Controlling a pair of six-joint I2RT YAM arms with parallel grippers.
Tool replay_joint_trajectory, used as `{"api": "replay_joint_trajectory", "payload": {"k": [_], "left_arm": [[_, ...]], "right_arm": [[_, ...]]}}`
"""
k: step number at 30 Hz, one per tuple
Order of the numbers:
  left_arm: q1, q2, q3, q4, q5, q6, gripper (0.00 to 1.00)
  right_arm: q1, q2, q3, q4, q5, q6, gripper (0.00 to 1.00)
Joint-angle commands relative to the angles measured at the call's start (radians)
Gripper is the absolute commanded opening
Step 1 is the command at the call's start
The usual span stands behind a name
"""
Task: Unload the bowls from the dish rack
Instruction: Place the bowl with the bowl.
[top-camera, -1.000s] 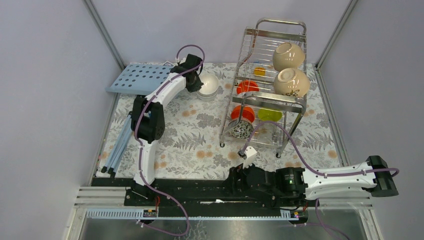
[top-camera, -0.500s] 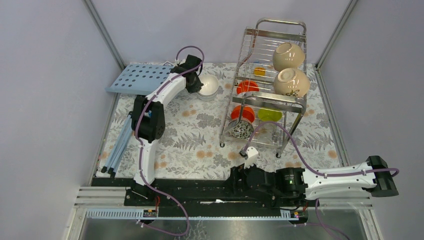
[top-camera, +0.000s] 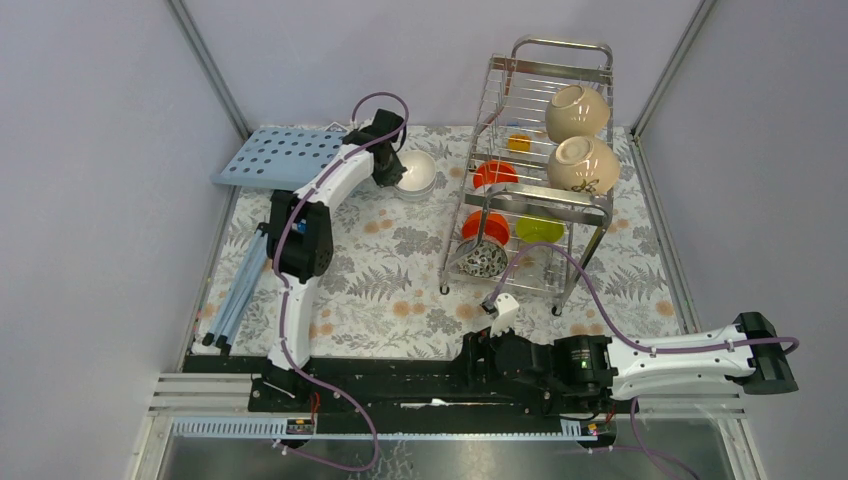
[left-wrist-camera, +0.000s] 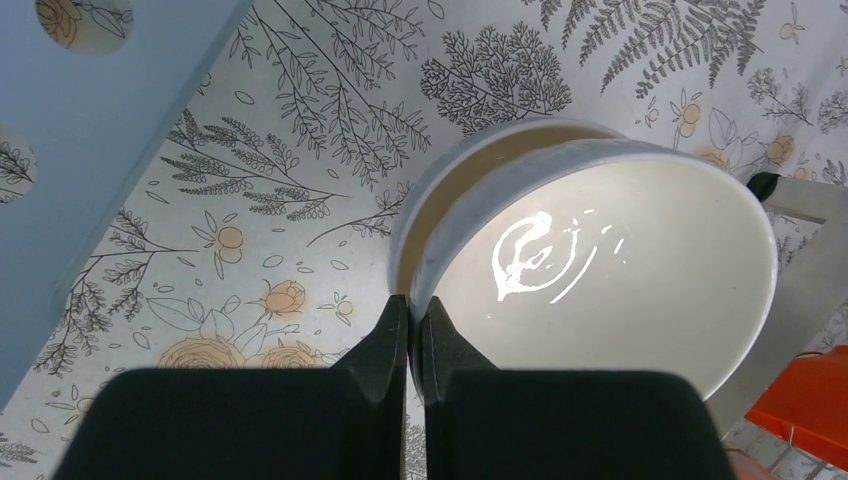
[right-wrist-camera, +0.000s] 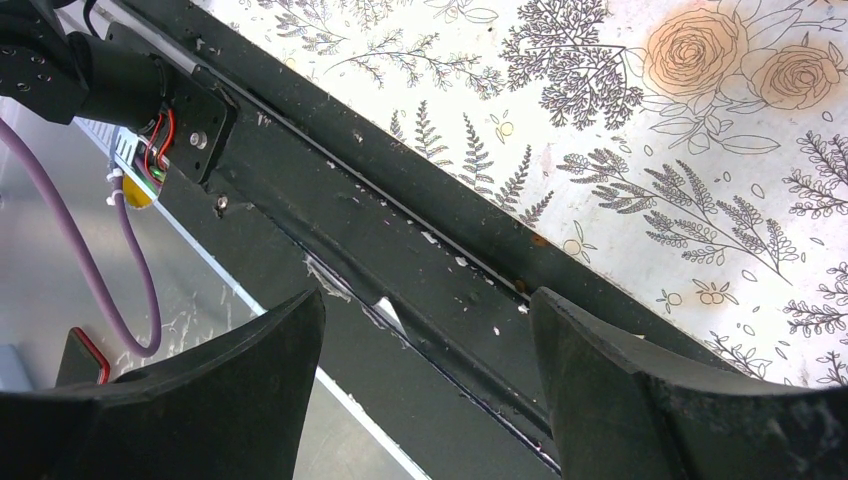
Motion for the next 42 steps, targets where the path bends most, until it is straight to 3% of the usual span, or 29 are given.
{"api": "replay_joint_trajectory", "payload": {"k": [1, 5, 10, 20, 26, 36, 42], "left_arm": [[0.006, 0.009, 0.077, 0.018, -0.009, -0.022, 0.00], [0.005, 0.022, 0.091, 0.013, 0.001, -0.026, 0.02], [0.005, 0.016, 0.097, 0.014, 0.005, -0.023, 0.21], [0.005, -0.018, 0.070, 0.014, 0.011, -0.016, 0.32], [0.005, -0.049, 0.062, 0.014, -0.002, 0.003, 0.48], [0.005, -0.077, 0.050, 0.013, -0.070, 0.049, 0.45], [0.006, -0.055, 0.053, 0.015, -0.056, 0.061, 0.31]], "right_arm": [[-0.003, -0.017, -0.006, -0.005, 0.043, 0.020, 0.82], [-0.002, -0.021, -0.009, -0.009, 0.047, 0.022, 0.82], [-0.002, -0.024, -0.010, -0.010, 0.050, 0.023, 0.82], [-0.001, -0.021, -0.012, -0.005, 0.049, 0.024, 0.82], [-0.002, -0.024, -0.012, -0.004, 0.047, 0.023, 0.82], [-0.002, -0.035, -0.011, -0.013, 0.050, 0.023, 0.82], [-0.002, -0.037, -0.009, -0.017, 0.053, 0.024, 0.82]]}}
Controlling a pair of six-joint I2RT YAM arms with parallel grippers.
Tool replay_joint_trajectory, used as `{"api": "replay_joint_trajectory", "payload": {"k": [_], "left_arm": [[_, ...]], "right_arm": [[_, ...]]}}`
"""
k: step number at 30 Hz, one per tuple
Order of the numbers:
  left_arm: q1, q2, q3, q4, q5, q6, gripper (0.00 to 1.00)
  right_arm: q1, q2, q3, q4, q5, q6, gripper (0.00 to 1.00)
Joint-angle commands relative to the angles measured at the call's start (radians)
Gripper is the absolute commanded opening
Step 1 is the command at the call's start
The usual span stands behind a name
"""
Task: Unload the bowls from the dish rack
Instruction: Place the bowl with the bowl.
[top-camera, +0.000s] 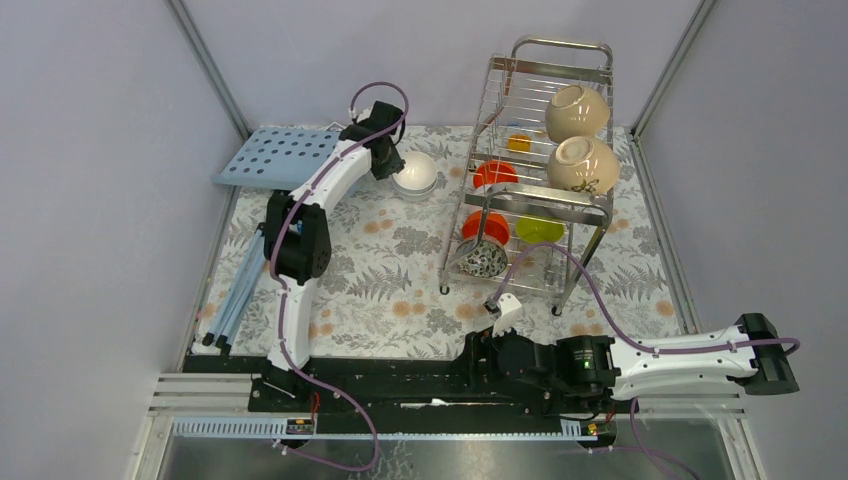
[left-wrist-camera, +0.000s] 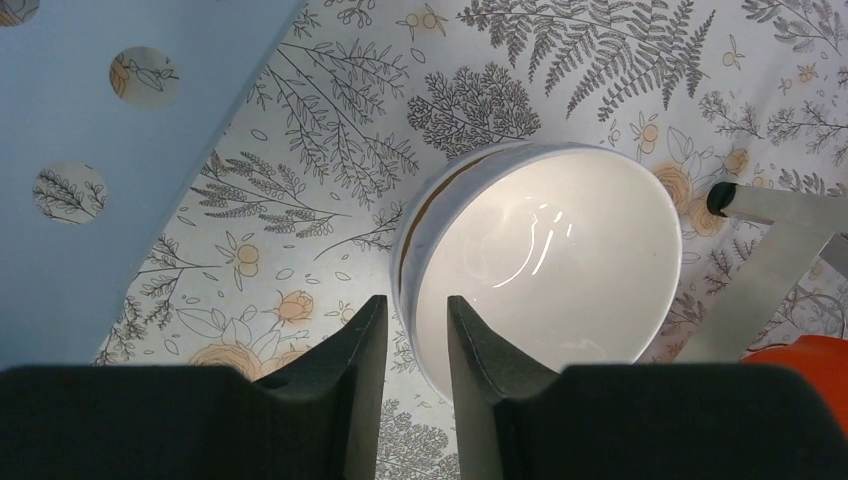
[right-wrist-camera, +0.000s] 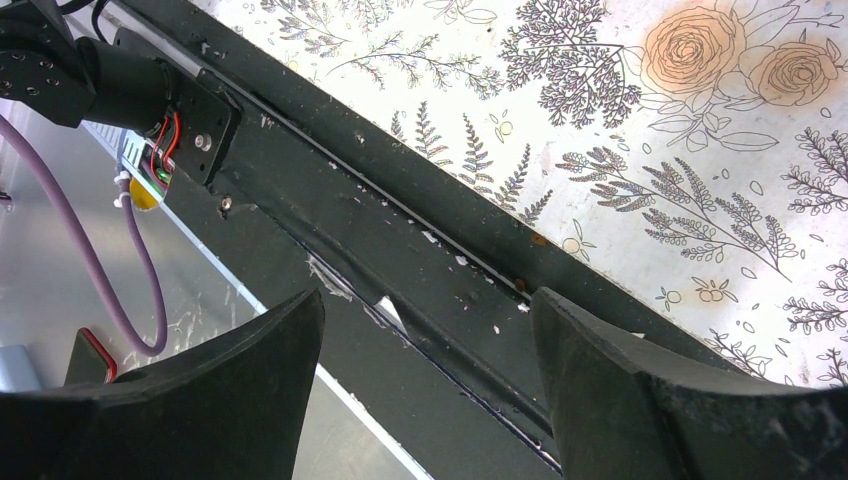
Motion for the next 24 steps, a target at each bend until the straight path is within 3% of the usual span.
{"api": "replay_joint_trajectory", "payload": {"k": [1, 13, 20, 24], "left_arm": [[0.006, -0.032, 0.011, 0.022, -0.017, 0.024, 0.29], [0.005, -0.008, 0.010, 0.022, -0.005, 0.044, 0.22], [0.006, 0.004, 0.007, 0.023, -0.002, 0.052, 0.30], [0.006, 0.007, 0.005, 0.022, 0.004, 0.051, 0.30]], "right_arm": [[-0.003, -0.011, 0.007, -0.016, 0.052, 0.014, 0.82], [-0.001, -0.011, 0.009, -0.020, 0.056, 0.014, 0.82], [-0.002, -0.011, 0.007, -0.020, 0.056, 0.015, 0.82], [-0.002, -0.016, 0.003, -0.023, 0.056, 0.020, 0.82]]}}
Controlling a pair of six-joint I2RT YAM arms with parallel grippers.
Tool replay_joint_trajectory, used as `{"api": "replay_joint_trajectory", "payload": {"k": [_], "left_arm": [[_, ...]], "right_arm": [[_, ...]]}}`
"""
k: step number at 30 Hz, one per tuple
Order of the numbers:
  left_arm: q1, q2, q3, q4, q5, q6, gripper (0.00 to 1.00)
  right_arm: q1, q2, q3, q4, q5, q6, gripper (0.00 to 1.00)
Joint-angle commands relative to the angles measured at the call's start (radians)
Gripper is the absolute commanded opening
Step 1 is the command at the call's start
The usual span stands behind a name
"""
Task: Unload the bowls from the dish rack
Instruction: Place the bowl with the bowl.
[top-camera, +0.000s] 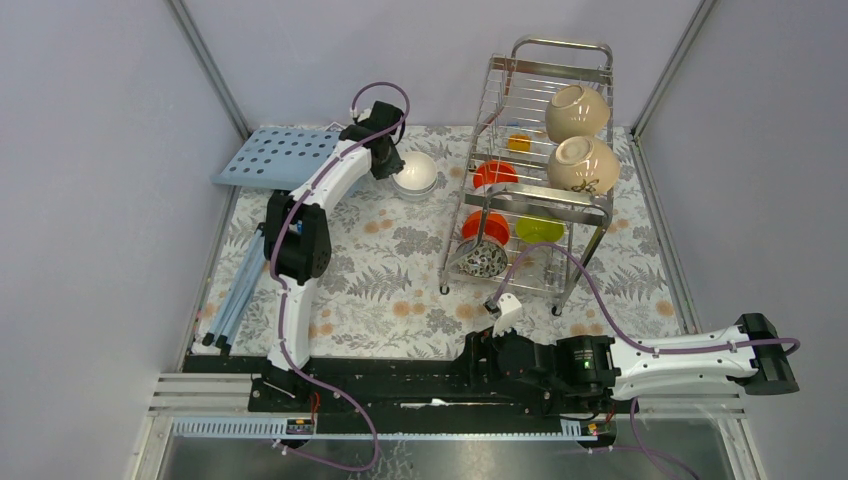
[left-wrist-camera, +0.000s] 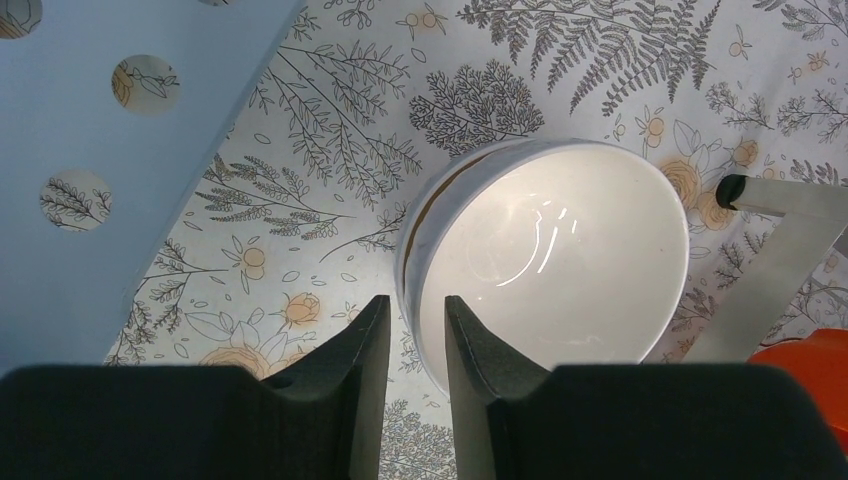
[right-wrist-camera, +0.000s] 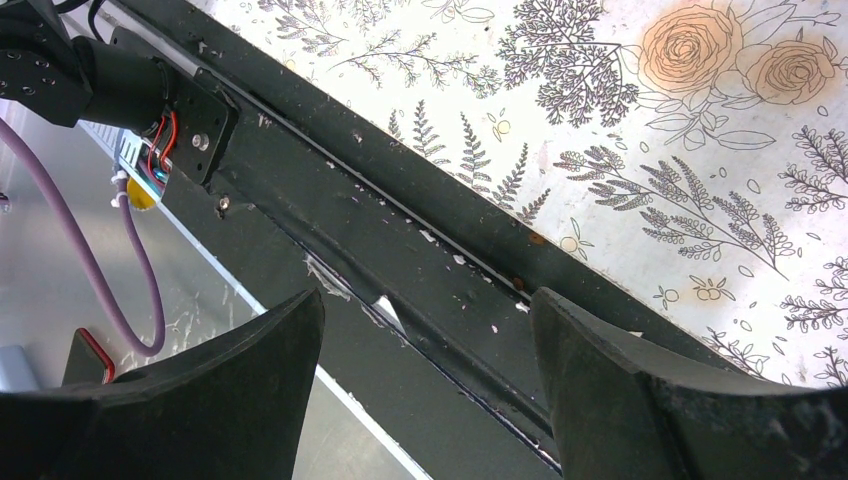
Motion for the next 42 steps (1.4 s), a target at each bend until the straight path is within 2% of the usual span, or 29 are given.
{"api": "replay_joint_trajectory", "payload": {"k": [1, 5, 11, 21, 42], "left_arm": [[0.006, 0.007, 0.006, 0.024, 0.003, 0.014, 0.29], [0.005, 0.011, 0.002, 0.025, 0.008, 0.017, 0.22], [0.006, 0.016, -0.005, 0.026, 0.011, 0.019, 0.19], [0.006, 0.010, -0.027, 0.044, 0.036, 0.023, 0.00], [0.006, -0.035, -0.027, 0.044, 0.068, 0.017, 0.00]], "right_arm": [[-0.001, -0.017, 0.001, -0.020, 0.055, 0.020, 0.82], [-0.002, -0.026, -0.005, -0.019, 0.056, 0.029, 0.82], [-0.002, -0.032, -0.009, -0.019, 0.055, 0.032, 0.82], [-0.003, -0.030, -0.008, -0.016, 0.054, 0.034, 0.82], [-0.002, -0.023, -0.001, -0.010, 0.049, 0.032, 0.82]]}}
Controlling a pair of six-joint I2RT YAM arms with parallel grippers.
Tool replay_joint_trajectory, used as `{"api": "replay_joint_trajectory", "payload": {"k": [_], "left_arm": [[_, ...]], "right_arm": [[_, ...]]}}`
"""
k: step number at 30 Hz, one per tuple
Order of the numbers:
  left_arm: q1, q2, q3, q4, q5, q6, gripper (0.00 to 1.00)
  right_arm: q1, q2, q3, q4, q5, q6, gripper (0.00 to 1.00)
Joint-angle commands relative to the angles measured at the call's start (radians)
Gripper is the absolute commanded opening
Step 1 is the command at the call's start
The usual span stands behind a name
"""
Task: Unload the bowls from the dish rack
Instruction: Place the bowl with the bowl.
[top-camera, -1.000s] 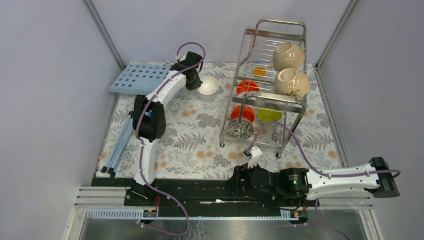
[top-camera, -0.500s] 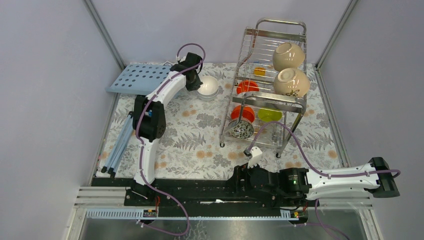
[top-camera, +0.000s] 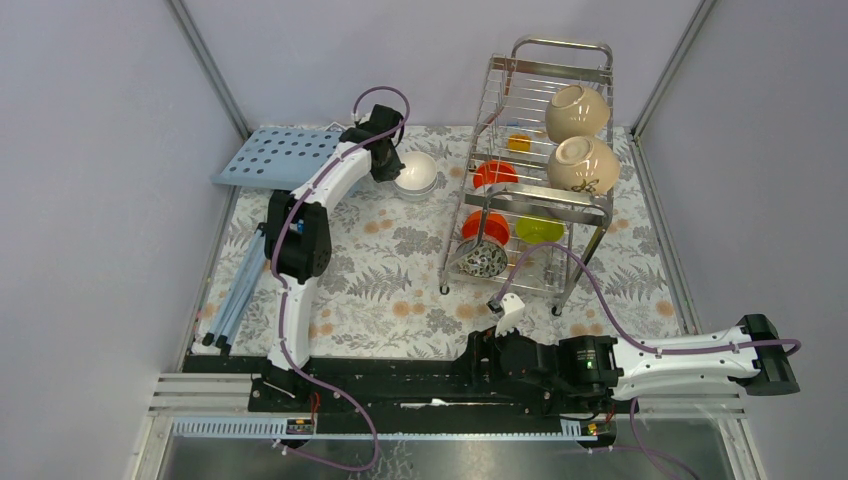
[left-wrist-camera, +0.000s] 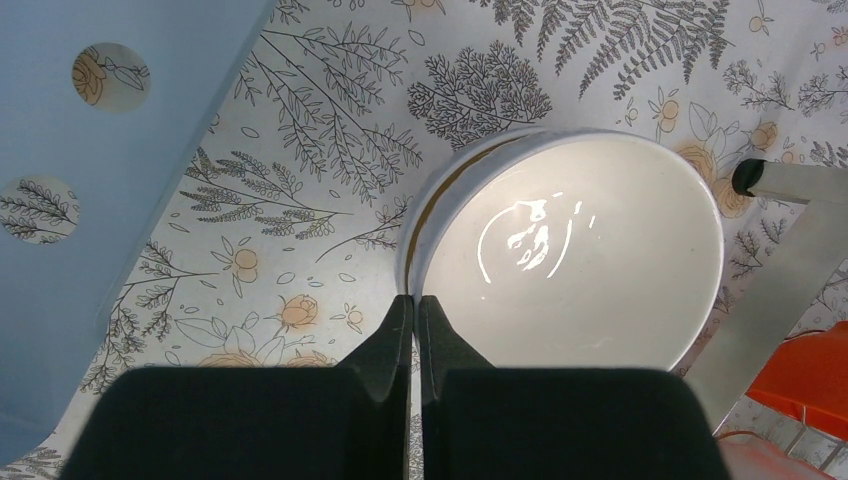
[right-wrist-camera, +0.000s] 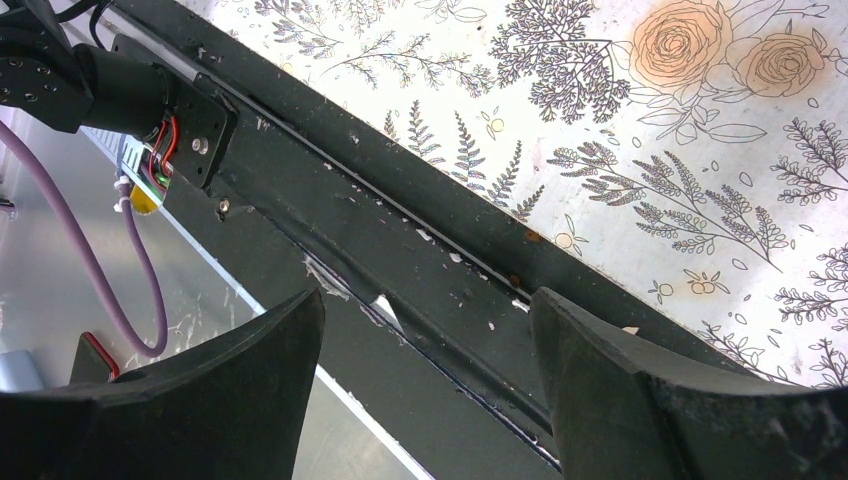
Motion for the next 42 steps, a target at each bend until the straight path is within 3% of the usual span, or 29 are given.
{"api": "replay_joint_trajectory", "payload": {"k": [1, 36, 38, 42], "left_arm": [[0.003, -0.049, -0.007, 0.023, 0.029, 0.001, 0.00], [0.004, -0.089, -0.024, 0.010, 0.073, -0.020, 0.00], [0.003, -0.091, -0.025, 0.009, 0.072, -0.019, 0.09], [0.003, -0.100, -0.023, 0.010, 0.075, -0.017, 0.38]], "right_arm": [[-0.002, -0.001, 0.007, 0.006, 0.043, 0.014, 0.82], [-0.002, 0.000, 0.021, -0.005, 0.045, 0.000, 0.82], [-0.002, -0.002, 0.022, -0.006, 0.045, 0.002, 0.82], [-0.003, -0.002, 0.022, -0.009, 0.046, 0.009, 0.82]]}}
